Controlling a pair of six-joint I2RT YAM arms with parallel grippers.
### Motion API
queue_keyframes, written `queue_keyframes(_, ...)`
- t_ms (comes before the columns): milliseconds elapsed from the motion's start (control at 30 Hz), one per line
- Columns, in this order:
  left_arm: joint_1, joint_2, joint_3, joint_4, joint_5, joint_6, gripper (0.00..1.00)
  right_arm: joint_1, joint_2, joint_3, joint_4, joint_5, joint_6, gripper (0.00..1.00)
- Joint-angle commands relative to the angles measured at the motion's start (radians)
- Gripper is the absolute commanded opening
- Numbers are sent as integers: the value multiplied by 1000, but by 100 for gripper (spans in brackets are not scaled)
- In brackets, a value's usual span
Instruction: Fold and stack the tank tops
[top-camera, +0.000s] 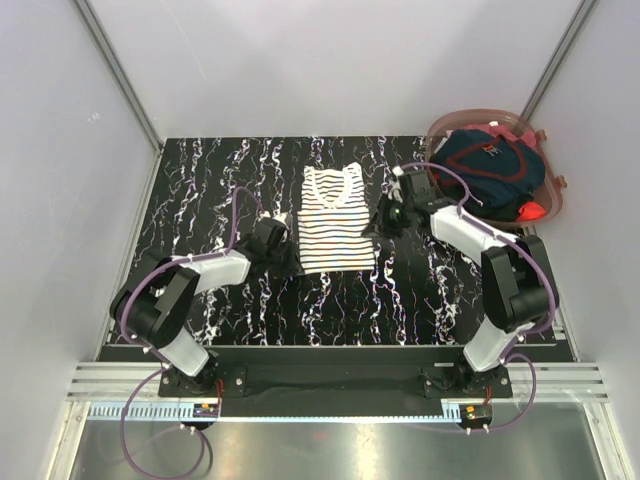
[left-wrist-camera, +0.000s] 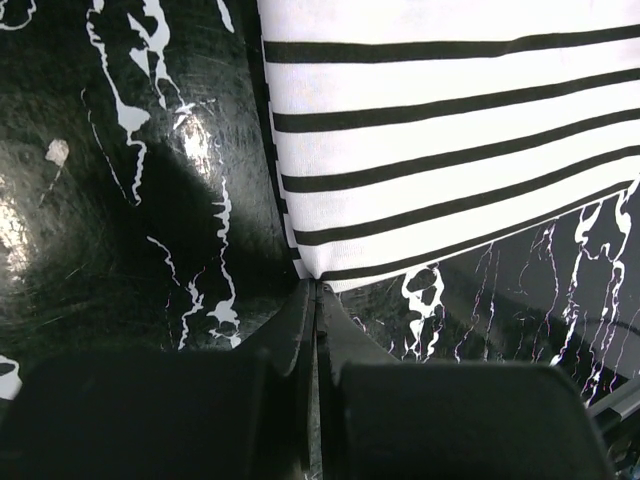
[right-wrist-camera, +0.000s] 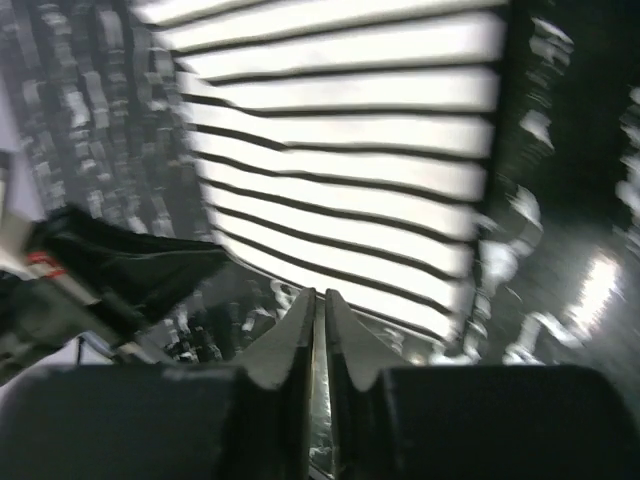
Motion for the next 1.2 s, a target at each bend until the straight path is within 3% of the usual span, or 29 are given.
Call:
queue_keyframes(0, -5, -28, -25, 4, -33, 7, 0, 42, 73, 104, 140, -177, 32, 10)
queue_keyframes(67, -5, -29, -25, 4, -32, 7, 0, 82, 141, 166, 189, -211, 48, 0)
queue_keyframes(200, -7, -37, -24, 2, -38, 8, 0, 131, 267, 261, 296, -307, 135, 0)
queue_keyframes(400, -5, -61, -27, -16, -48, 17, 0, 165, 422, 400, 392, -324, 189, 0)
queue_keyframes(633, -5, -88, -35, -27, -45, 24, 0, 168, 565, 444, 476, -329, 249, 0)
queue_keyframes(1000, -8, -132, -100, -19, -33, 22, 0, 147, 748, 652, 381, -249, 226, 0)
queue_keyframes(1167, -22, -154, -136, -24, -53, 21, 0, 133, 775, 707, 340, -235, 211, 6)
